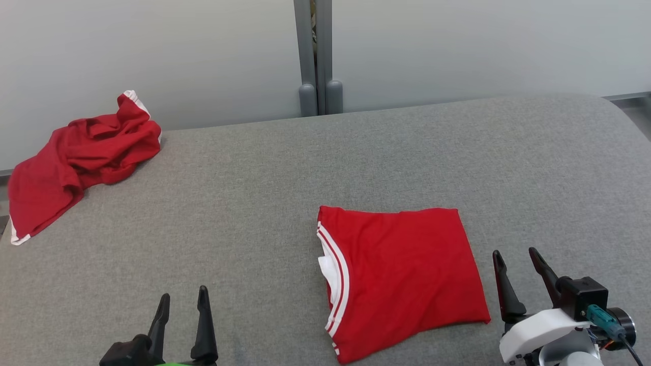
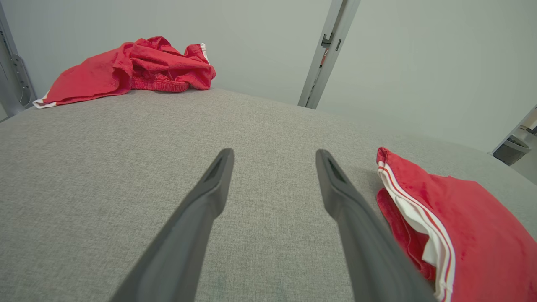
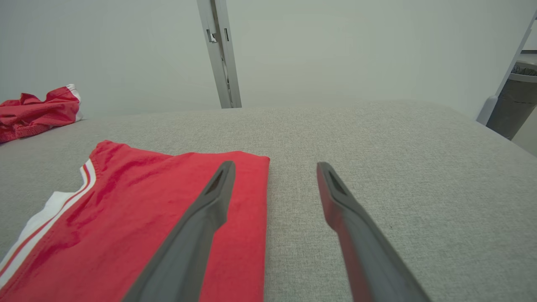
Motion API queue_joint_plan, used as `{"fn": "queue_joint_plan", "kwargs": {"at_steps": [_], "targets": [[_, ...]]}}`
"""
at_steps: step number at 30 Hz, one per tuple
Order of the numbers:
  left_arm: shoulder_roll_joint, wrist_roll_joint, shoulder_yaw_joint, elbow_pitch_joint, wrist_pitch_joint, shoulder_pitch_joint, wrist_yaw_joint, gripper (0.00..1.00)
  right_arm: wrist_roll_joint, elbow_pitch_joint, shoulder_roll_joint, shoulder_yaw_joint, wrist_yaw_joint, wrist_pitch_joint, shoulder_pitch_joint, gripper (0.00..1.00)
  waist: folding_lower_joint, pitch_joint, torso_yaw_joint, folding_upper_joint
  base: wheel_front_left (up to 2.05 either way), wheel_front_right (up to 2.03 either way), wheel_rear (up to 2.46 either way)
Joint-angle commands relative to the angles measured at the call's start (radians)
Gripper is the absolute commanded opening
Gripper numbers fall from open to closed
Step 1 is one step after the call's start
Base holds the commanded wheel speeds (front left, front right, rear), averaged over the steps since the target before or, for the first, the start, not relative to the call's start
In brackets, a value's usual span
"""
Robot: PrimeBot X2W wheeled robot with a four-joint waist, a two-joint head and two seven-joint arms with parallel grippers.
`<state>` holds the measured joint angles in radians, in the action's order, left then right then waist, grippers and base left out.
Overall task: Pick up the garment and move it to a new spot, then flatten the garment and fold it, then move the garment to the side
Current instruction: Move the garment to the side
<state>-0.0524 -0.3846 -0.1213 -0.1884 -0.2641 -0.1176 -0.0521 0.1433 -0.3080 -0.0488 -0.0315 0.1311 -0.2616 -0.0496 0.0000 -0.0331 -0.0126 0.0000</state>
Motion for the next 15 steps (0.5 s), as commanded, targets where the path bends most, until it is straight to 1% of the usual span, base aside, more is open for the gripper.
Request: {"fn": "queue_joint_plan", "kwargs": {"at_steps": [1, 8, 15], "targets": [[0.0, 0.003, 0.004, 0.0, 0.0, -0.01, -0.003, 1.0, 0.003, -0.004, -0.004, 0.0, -0.001, -0.004, 0.006, 1.0, 0.0, -0.001, 0.001, 0.0, 0.0, 0.0, 0.0], [0.001, 0.006, 0.004, -0.005, 0.0, -0.002, -0.005, 1.0, -0.004, -0.012, -0.004, 0.004, -0.001, -0.004, -0.005, 1.0, 0.0, -0.002, 0.004, 0.0, 0.0, 0.0, 0.0], [0.002, 0.006, -0.009, -0.012, 0.0, 0.017, -0.004, 1.0, -0.068, -0.042, -0.004, 0.026, -0.001, 0.005, -0.055, 1.0, 0.0, 0.002, 0.01, 0.0, 0.0, 0.0, 0.0]]}}
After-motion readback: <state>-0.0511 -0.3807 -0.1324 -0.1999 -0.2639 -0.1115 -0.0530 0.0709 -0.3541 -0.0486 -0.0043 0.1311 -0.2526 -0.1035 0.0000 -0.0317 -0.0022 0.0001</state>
